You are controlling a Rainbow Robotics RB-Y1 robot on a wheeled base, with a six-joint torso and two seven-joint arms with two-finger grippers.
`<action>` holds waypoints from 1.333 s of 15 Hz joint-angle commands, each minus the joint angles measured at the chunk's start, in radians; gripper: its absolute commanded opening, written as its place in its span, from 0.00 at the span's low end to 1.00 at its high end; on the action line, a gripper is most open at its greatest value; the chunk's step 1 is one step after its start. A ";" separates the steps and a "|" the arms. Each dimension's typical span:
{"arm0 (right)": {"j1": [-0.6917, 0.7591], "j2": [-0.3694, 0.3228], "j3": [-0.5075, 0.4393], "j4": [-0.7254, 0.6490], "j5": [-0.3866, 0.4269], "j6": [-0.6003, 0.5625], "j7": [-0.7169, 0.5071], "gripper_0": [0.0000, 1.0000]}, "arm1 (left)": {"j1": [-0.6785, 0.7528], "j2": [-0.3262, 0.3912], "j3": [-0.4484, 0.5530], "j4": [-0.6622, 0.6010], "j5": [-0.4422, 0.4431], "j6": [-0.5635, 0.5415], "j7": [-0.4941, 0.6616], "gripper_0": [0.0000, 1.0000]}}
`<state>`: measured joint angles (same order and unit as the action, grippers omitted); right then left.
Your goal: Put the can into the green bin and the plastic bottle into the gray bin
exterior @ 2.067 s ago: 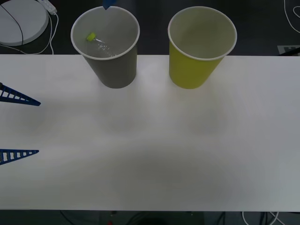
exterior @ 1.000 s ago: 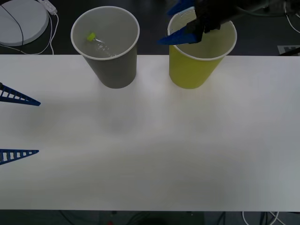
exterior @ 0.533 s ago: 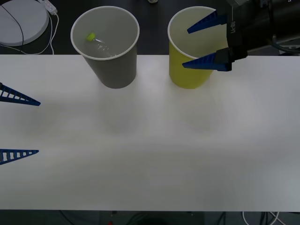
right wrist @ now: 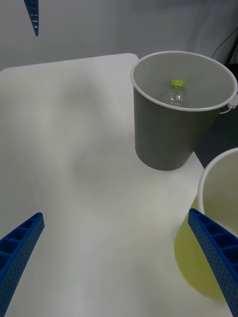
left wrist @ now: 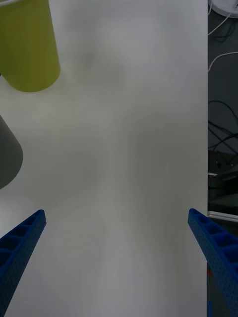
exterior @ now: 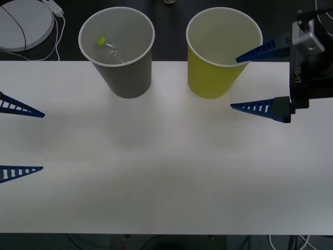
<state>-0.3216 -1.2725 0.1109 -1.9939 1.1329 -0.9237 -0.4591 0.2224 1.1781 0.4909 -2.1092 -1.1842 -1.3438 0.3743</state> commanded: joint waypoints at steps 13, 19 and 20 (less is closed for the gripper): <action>0.590 0.074 -0.401 -0.155 -0.062 -0.161 0.336 1.00 | 0.000 0.000 0.000 0.000 0.000 0.000 0.000 1.00; 0.599 0.101 -0.467 -0.085 -0.076 -0.316 0.362 1.00 | 0.000 0.000 0.000 0.000 0.000 0.000 0.000 1.00; 0.598 0.101 -0.473 -0.079 -0.078 -0.323 0.367 1.00 | 0.000 0.000 0.000 0.000 0.000 0.000 0.000 1.00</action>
<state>0.2772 -1.1721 -0.3582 -2.0777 1.0569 -1.2415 -0.0957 0.2224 1.1781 0.4909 -2.1092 -1.1842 -1.3438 0.3743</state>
